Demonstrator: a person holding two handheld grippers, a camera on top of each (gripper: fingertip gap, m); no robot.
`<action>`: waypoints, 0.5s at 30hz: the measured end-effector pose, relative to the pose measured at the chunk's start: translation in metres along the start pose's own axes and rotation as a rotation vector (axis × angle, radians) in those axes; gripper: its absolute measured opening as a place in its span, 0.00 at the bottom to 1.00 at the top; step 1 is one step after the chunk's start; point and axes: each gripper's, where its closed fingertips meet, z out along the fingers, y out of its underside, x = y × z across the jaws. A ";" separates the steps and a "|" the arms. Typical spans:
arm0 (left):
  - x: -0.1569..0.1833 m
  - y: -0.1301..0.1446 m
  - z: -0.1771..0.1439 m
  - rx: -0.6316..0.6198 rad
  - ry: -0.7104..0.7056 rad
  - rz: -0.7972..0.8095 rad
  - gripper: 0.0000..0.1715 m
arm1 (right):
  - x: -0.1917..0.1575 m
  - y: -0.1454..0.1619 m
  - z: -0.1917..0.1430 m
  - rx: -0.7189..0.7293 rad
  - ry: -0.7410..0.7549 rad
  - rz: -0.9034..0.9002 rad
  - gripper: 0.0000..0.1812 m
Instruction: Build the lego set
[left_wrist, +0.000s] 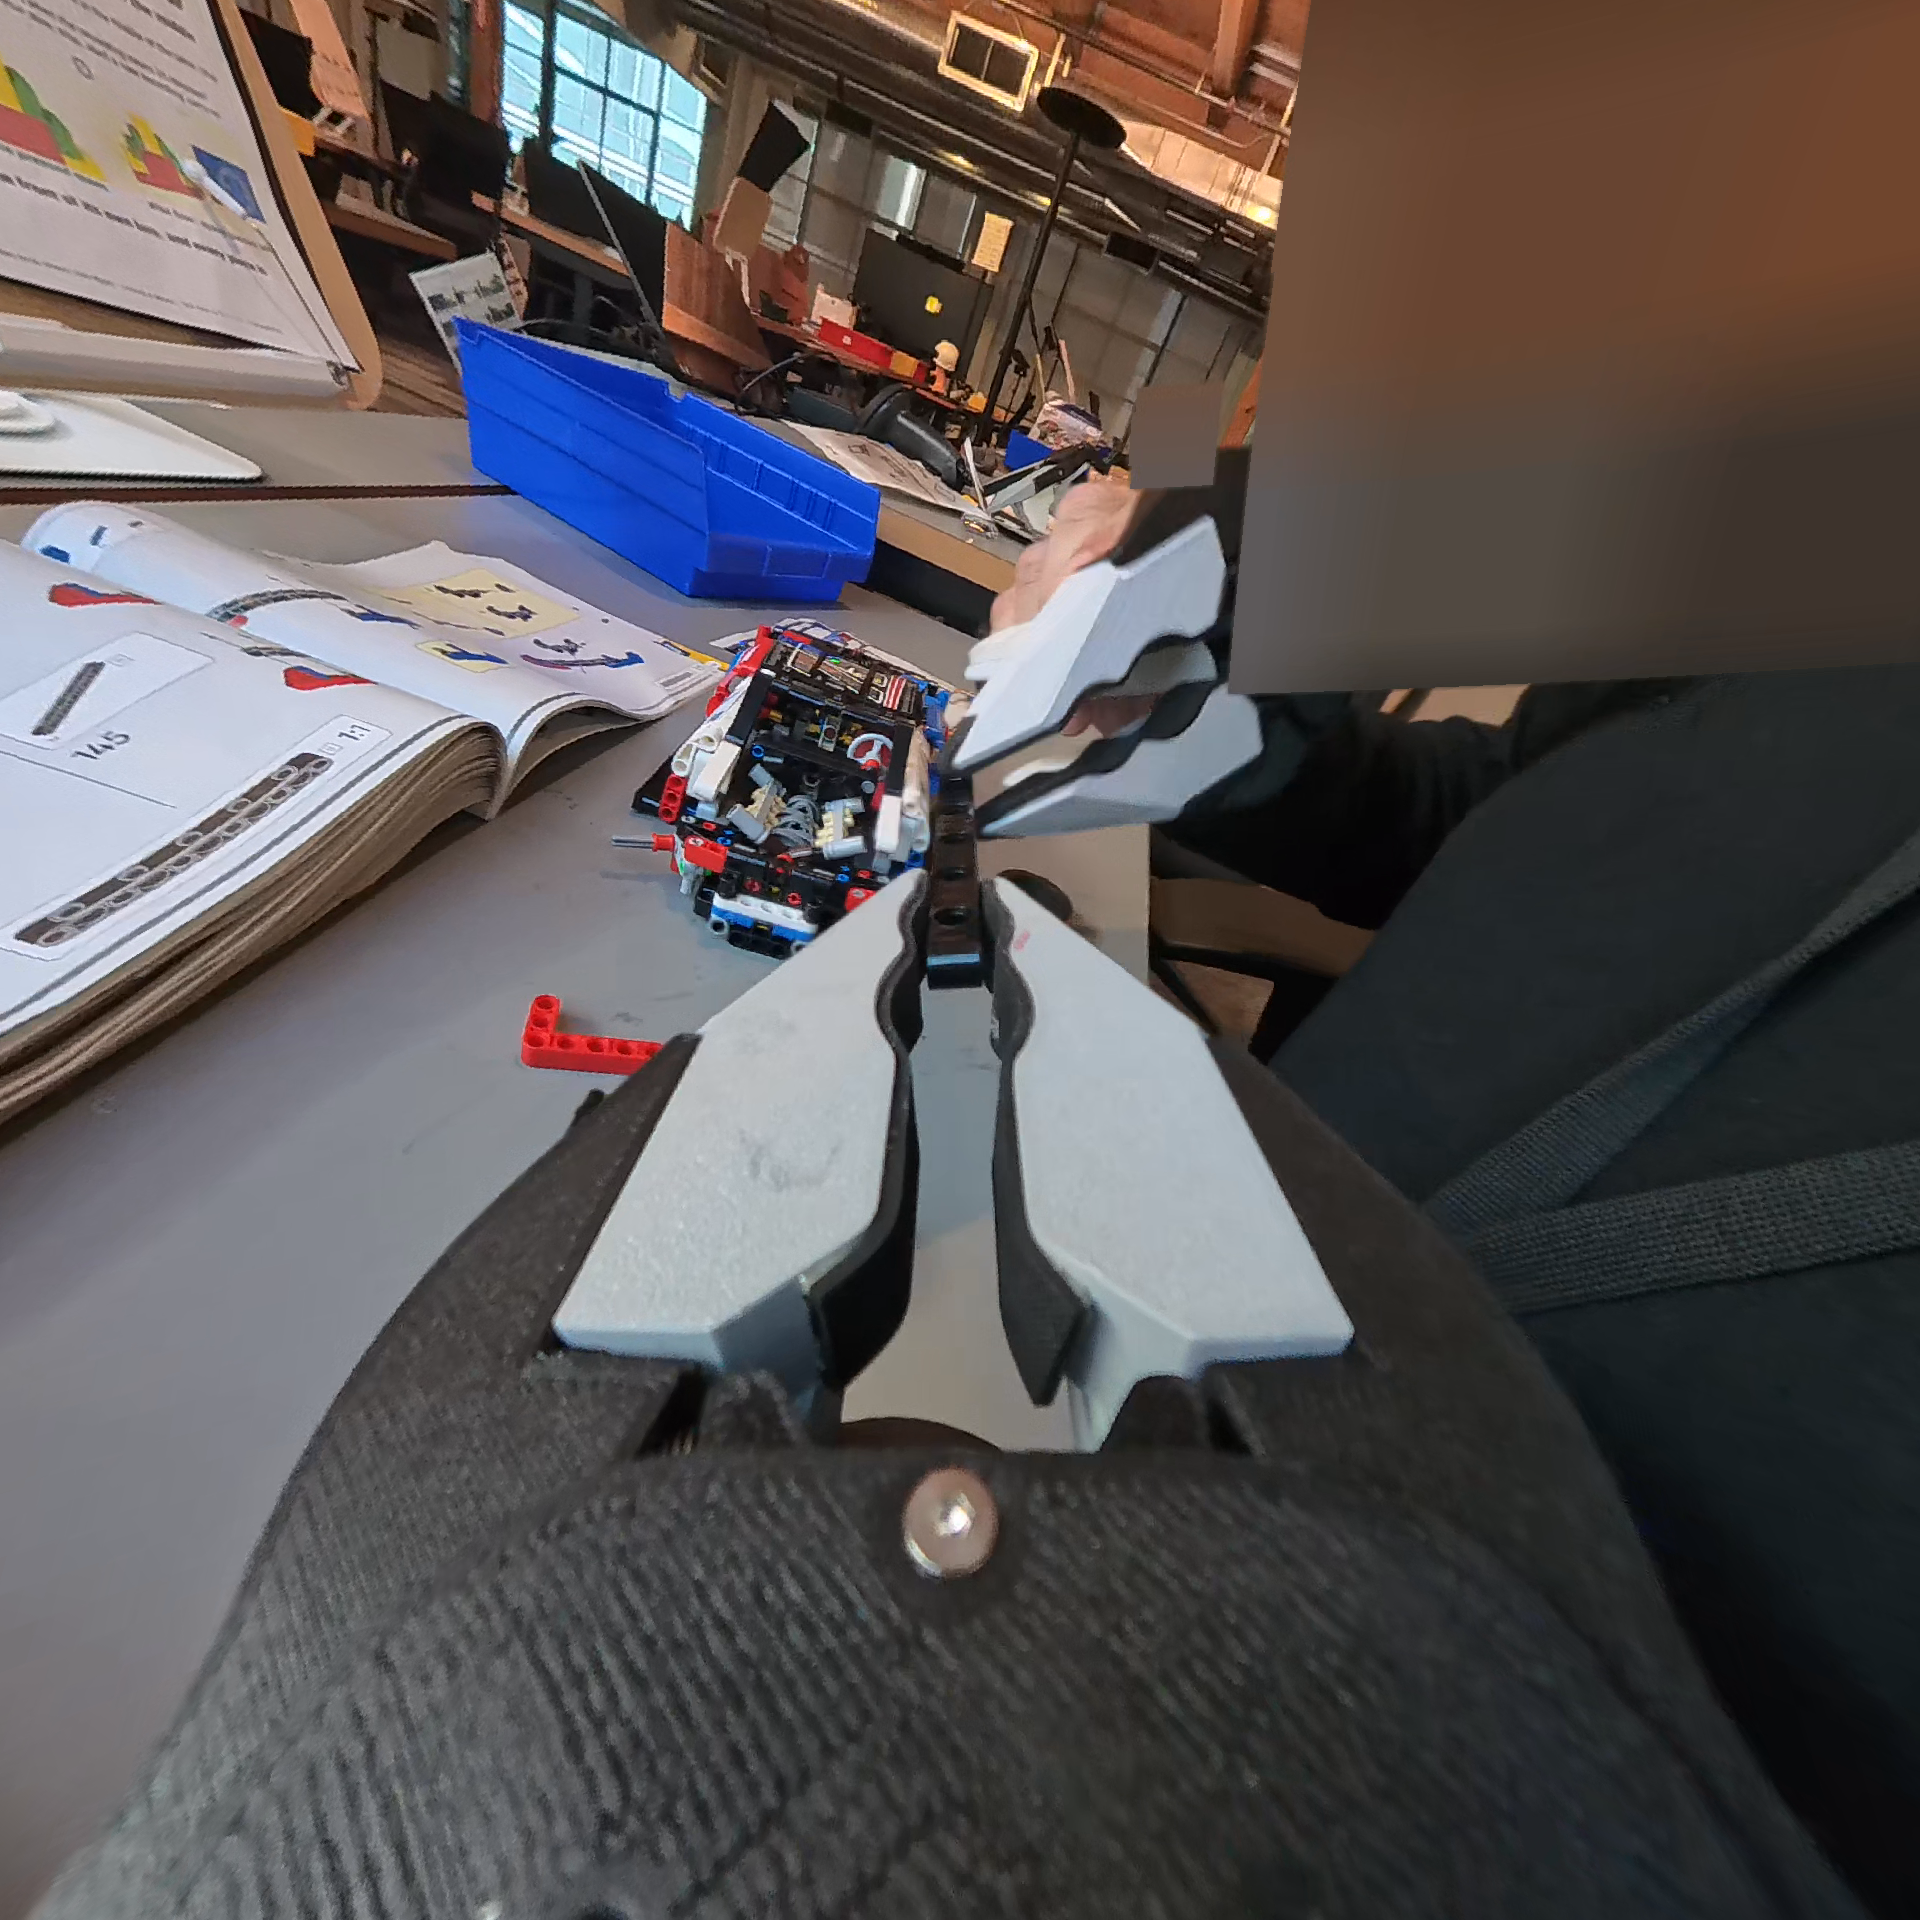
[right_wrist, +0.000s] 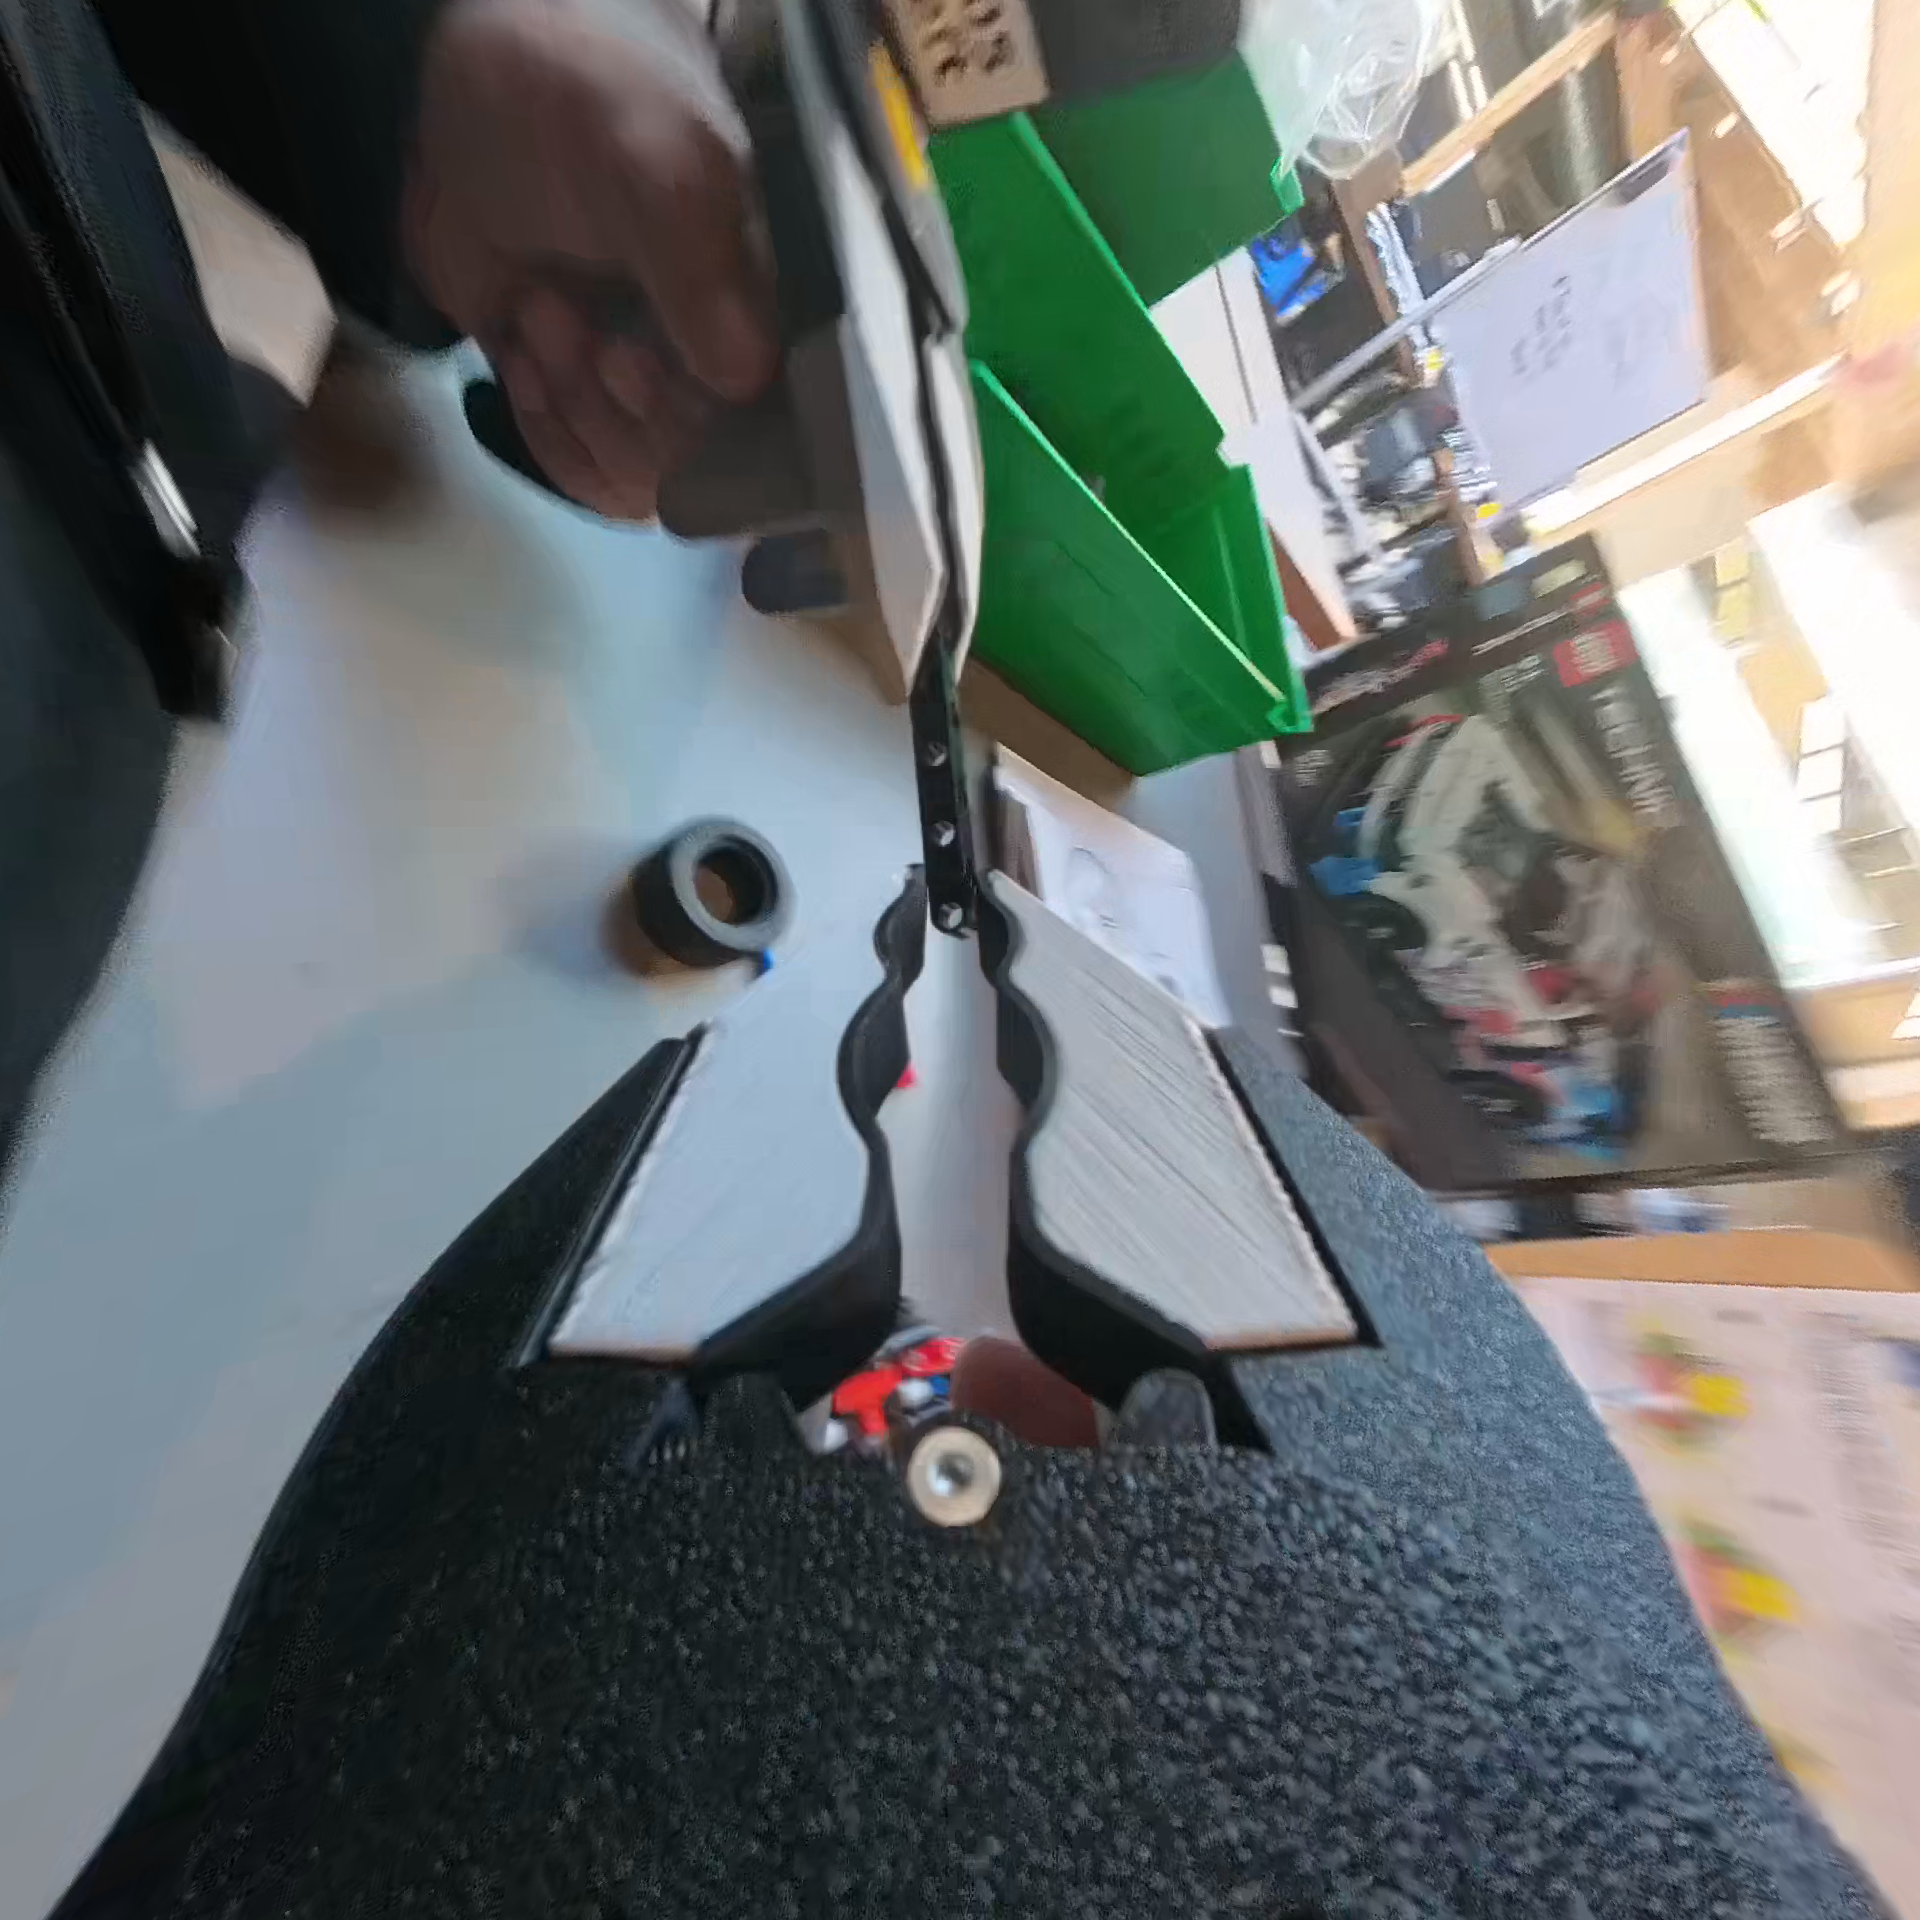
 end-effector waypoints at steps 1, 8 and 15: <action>-0.001 0.000 -0.001 -0.002 -0.010 0.018 0.03 | 0.000 -0.002 -0.004 0.051 -0.052 0.117 0.05; -0.004 -0.004 -0.007 0.005 -0.031 0.068 0.03 | 0.021 0.002 -0.018 0.188 -0.207 0.691 0.14; 0.007 0.003 -0.002 -0.001 0.025 0.099 0.03 | -0.016 -0.004 0.001 0.117 -0.347 0.655 0.15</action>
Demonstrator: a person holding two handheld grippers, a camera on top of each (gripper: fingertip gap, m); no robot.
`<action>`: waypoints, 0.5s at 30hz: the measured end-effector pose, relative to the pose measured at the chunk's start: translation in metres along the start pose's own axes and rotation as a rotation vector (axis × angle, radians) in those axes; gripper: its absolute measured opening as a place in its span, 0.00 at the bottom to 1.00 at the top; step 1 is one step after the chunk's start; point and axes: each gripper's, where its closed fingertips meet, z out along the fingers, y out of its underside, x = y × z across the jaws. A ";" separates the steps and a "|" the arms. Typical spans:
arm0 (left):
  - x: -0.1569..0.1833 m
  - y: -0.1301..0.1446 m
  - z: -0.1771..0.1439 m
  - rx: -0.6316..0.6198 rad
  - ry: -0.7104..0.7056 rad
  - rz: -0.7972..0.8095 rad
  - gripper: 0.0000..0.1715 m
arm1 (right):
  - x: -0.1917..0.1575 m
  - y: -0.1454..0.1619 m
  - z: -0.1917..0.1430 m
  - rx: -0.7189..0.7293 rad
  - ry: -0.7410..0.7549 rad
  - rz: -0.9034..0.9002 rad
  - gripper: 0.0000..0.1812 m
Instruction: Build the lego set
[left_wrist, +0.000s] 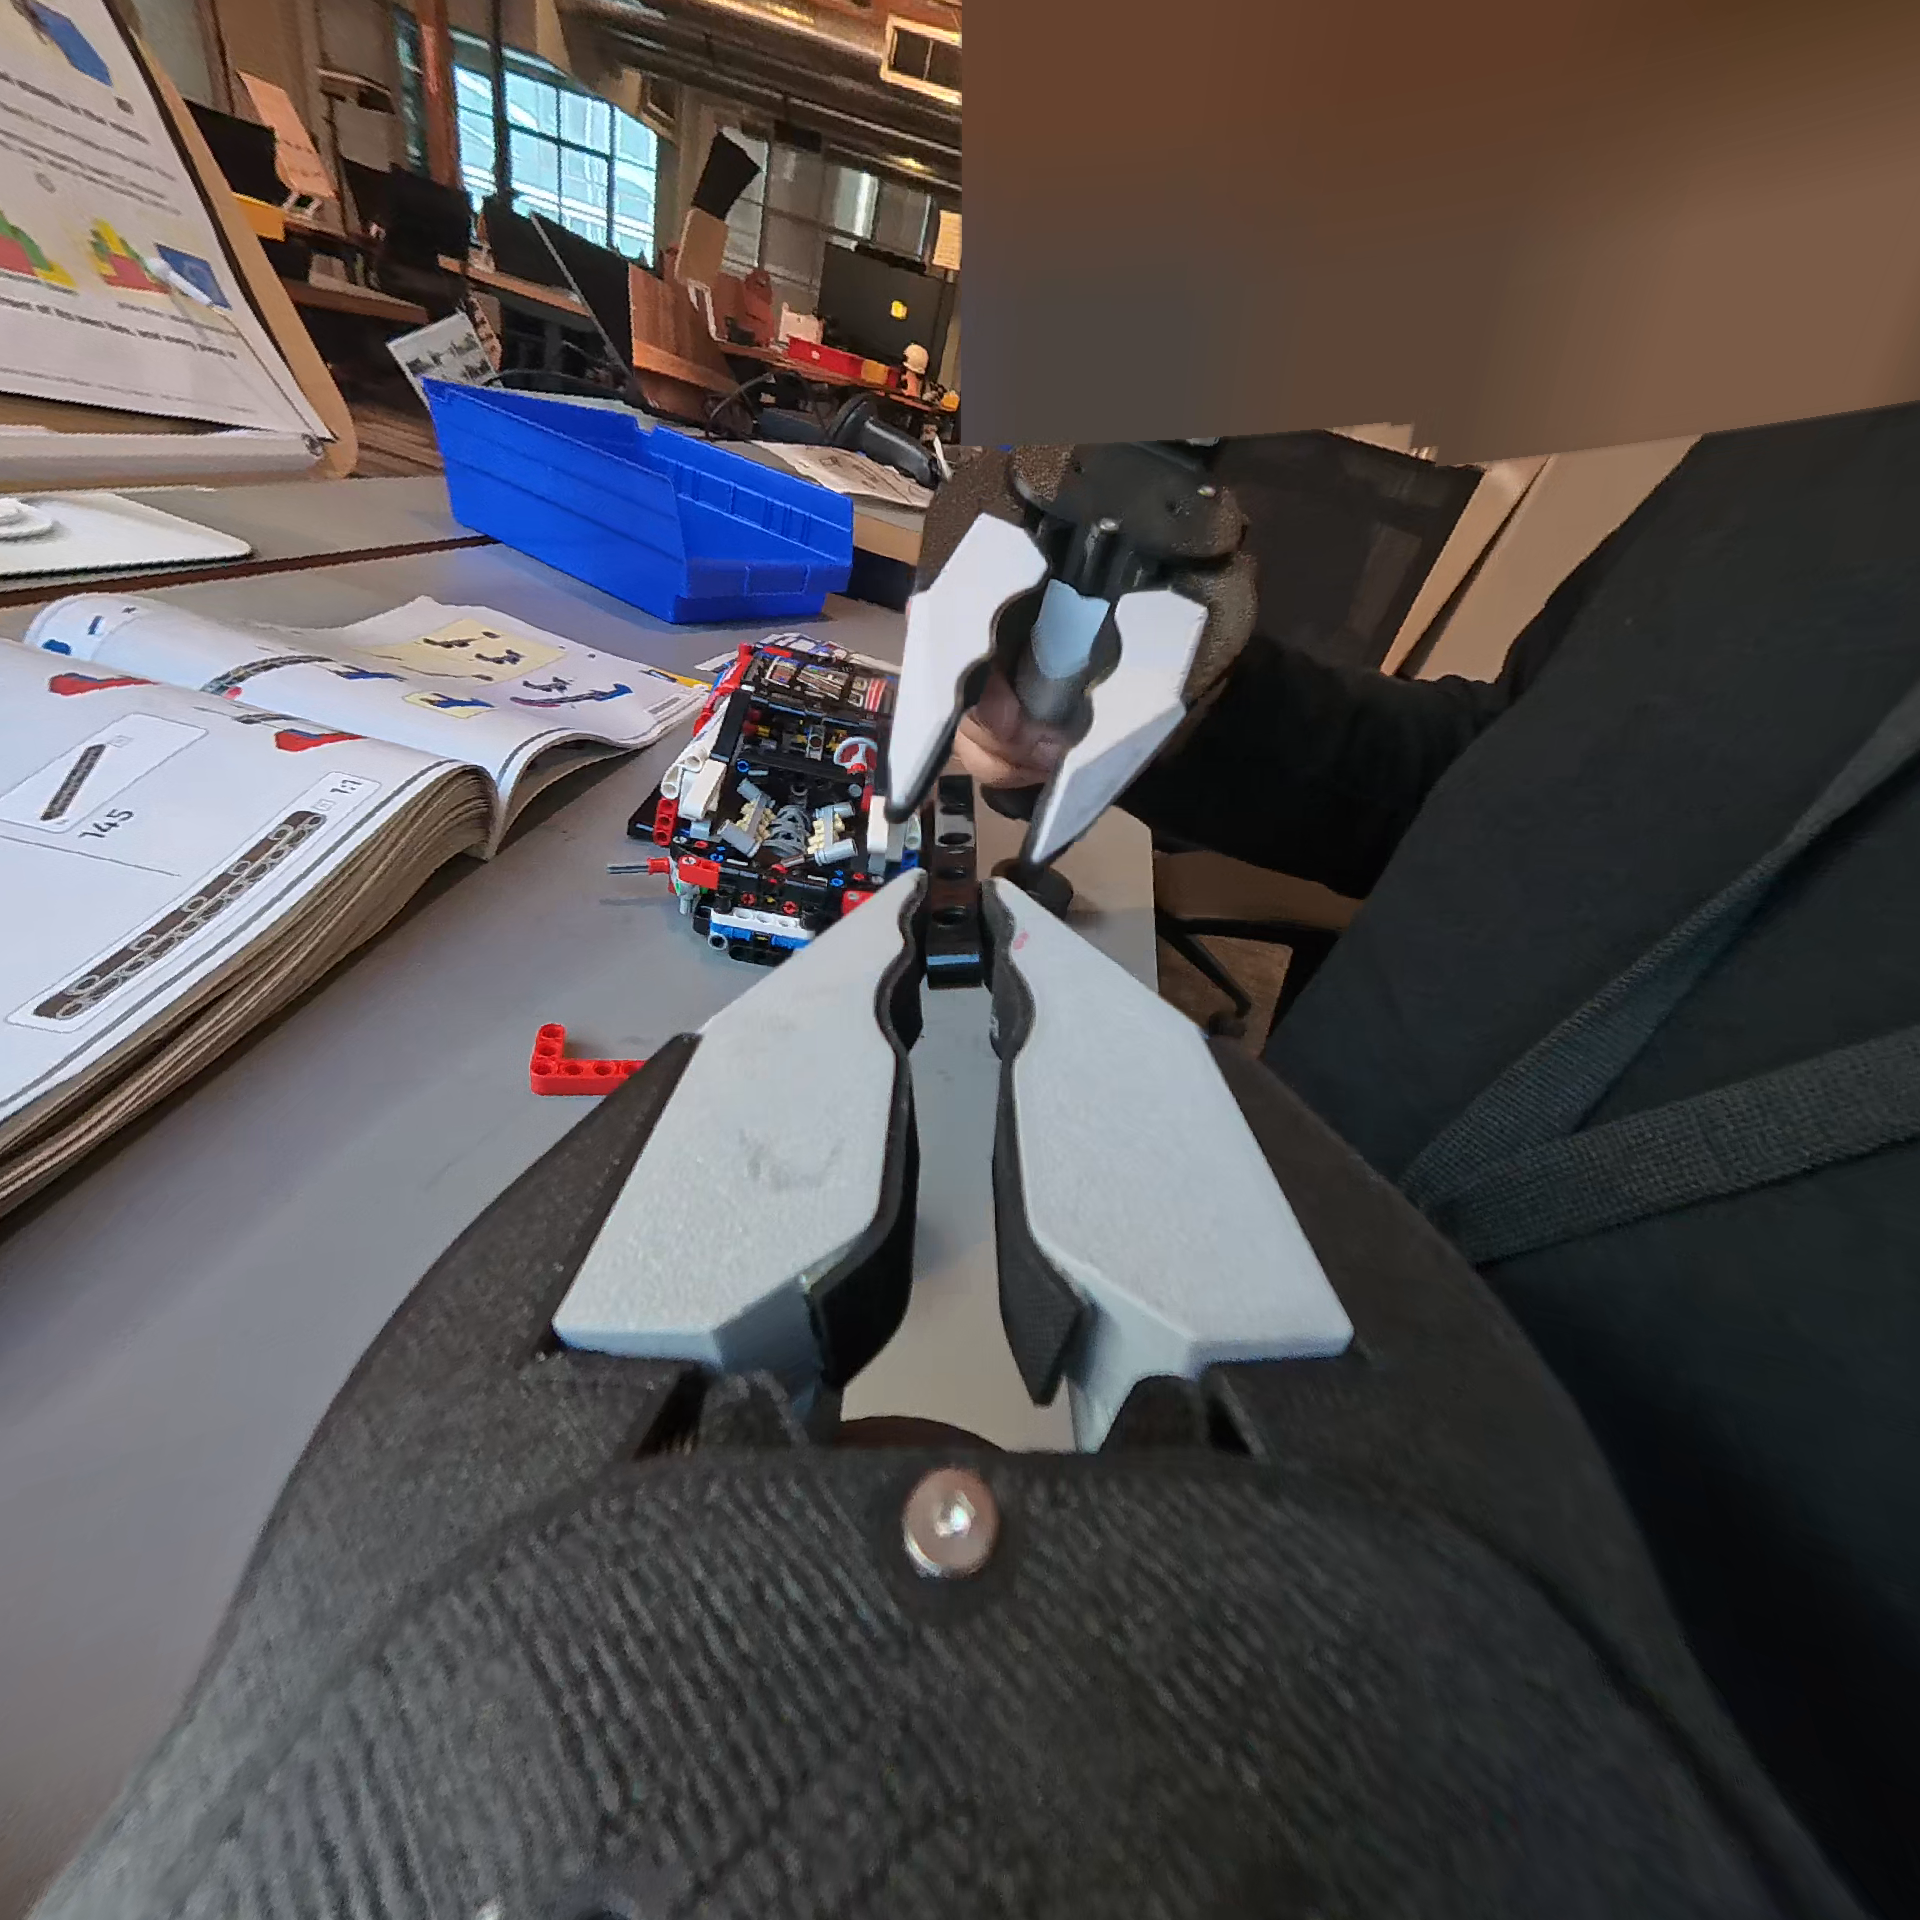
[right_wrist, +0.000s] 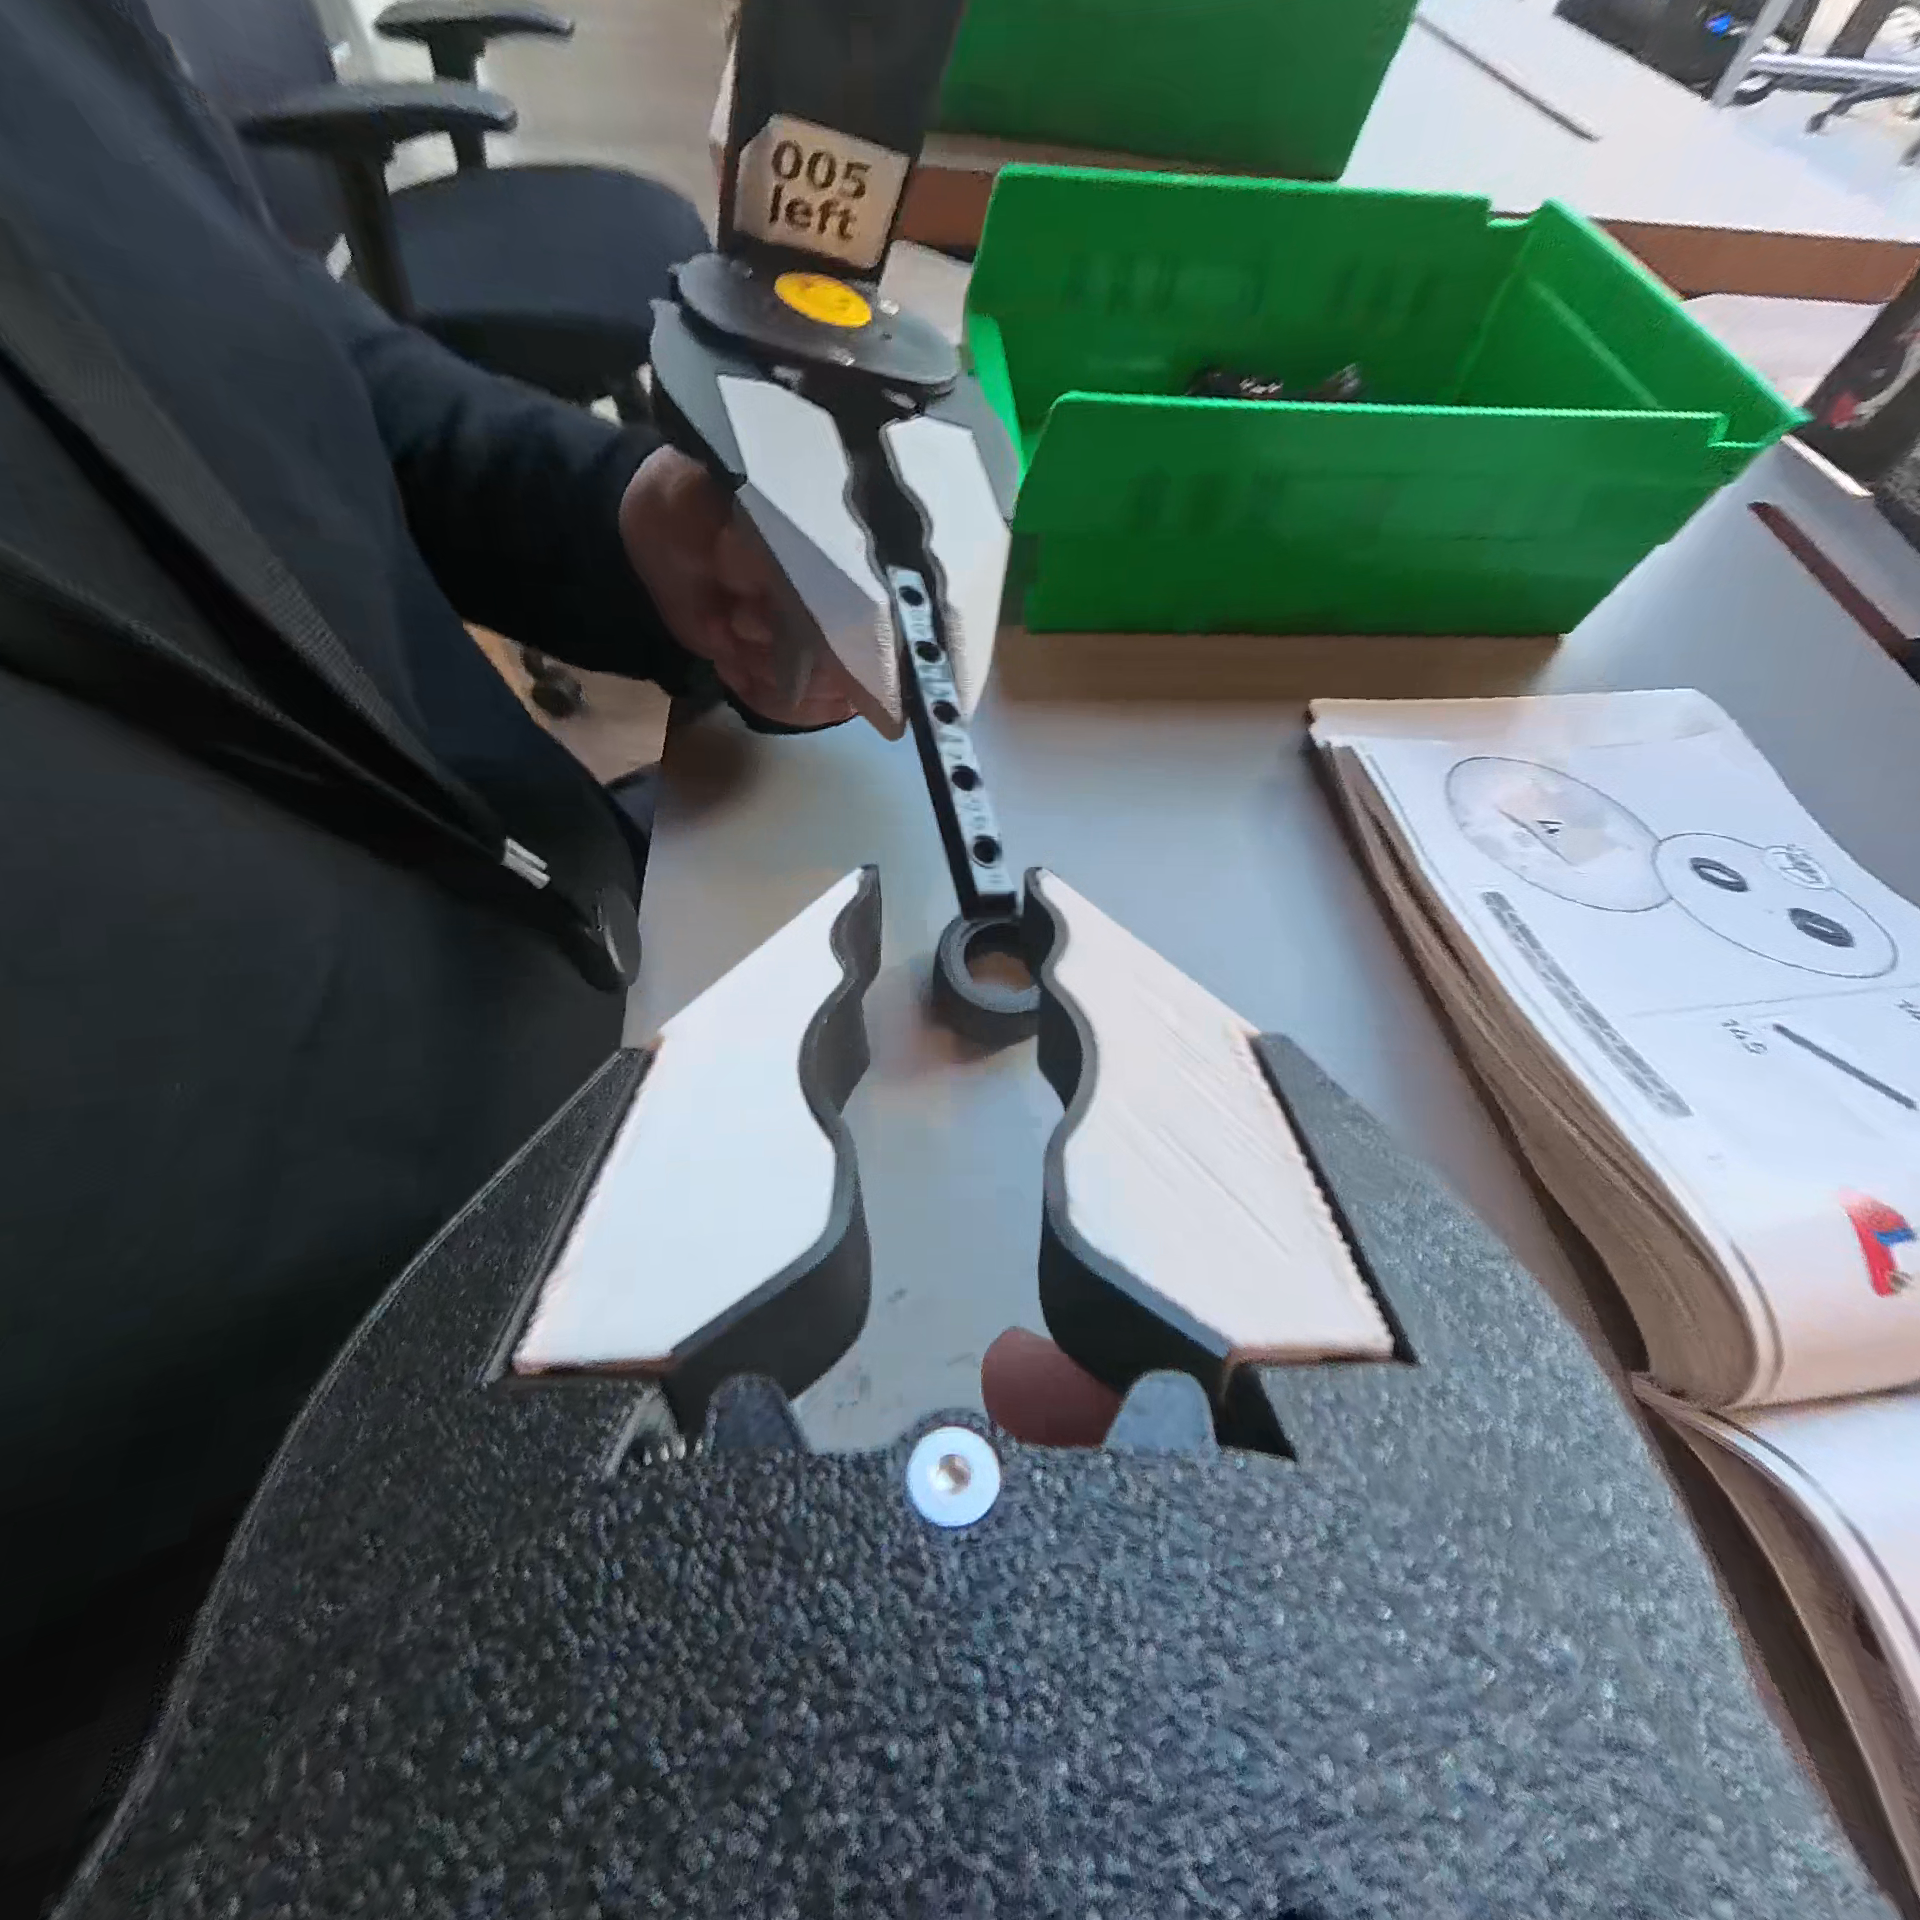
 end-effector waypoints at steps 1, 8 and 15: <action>0.000 0.002 0.001 -0.008 -0.001 0.011 0.03 | -0.002 0.003 0.002 -0.008 -0.009 -0.004 0.15; 0.004 0.017 0.001 -0.030 0.048 0.036 0.03 | -0.008 0.026 0.016 -0.082 -0.047 -0.017 0.11; -0.001 0.022 0.001 -0.049 0.060 0.043 0.03 | -0.005 0.033 0.021 -0.088 -0.109 0.007 0.04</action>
